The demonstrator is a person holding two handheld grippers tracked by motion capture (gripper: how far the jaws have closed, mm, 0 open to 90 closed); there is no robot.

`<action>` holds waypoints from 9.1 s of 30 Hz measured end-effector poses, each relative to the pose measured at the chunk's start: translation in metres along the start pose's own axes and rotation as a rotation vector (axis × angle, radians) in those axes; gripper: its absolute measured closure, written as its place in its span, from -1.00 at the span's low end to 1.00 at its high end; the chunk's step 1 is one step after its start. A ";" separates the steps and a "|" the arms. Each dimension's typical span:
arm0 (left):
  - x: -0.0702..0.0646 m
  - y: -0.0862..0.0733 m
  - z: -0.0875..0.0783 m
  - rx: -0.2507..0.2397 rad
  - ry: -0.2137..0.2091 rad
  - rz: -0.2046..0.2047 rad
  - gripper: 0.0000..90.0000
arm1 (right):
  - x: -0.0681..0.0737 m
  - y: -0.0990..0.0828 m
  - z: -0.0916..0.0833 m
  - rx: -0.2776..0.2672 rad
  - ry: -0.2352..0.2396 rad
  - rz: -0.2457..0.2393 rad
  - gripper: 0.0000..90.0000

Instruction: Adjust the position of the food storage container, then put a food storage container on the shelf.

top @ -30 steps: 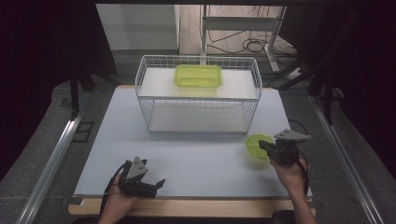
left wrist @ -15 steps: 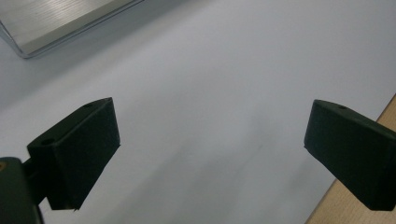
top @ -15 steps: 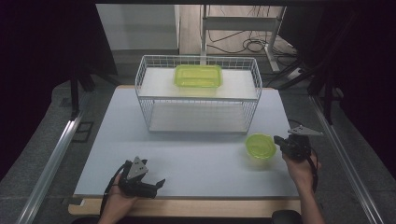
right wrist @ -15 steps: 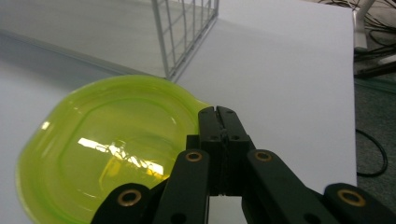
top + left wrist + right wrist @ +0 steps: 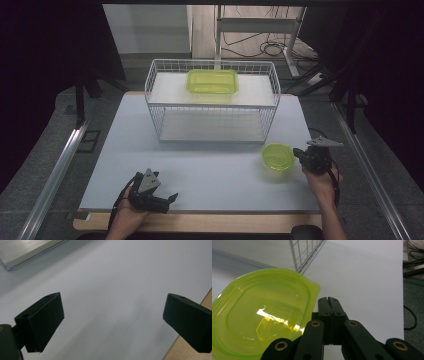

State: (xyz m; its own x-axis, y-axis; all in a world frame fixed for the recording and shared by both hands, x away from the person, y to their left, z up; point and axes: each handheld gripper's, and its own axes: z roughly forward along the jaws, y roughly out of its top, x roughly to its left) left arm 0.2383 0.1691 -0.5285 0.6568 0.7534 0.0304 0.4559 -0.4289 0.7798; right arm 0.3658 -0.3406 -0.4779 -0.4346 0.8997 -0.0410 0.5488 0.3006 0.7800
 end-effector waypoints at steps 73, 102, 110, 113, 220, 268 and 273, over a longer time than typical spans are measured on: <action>-0.004 0.000 0.003 0.030 0.000 0.030 -0.93 | 0.105 -0.008 0.032 0.175 0.363 -0.137 0.97; -0.005 0.000 0.006 0.041 -0.005 0.029 -0.93 | 0.153 0.013 0.069 0.178 0.457 -0.203 0.97; -0.005 0.000 0.005 0.042 -0.005 0.027 -0.93 | 0.156 0.015 0.073 0.174 0.457 -0.213 0.93; -0.005 0.000 0.005 0.043 -0.005 0.030 -0.93 | 0.148 0.015 0.069 0.156 0.445 -0.180 0.89; -0.005 0.000 0.003 0.011 -0.021 0.037 -0.95 | 0.127 0.037 0.061 0.271 0.778 0.255 0.81; -0.005 0.000 0.002 0.010 -0.018 0.038 -0.95 | 0.117 0.047 0.052 0.214 0.784 0.288 0.86; -0.005 0.000 0.003 0.011 -0.020 0.037 -0.95 | 0.114 0.046 0.055 0.213 0.772 0.297 0.85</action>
State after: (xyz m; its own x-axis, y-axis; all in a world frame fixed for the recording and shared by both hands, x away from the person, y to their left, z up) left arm 0.2364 0.1637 -0.5307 0.6853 0.7268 0.0466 0.4372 -0.4618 0.7717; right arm 0.3804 -0.2067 -0.4807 -0.5741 0.5062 0.6436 0.8057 0.2092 0.5542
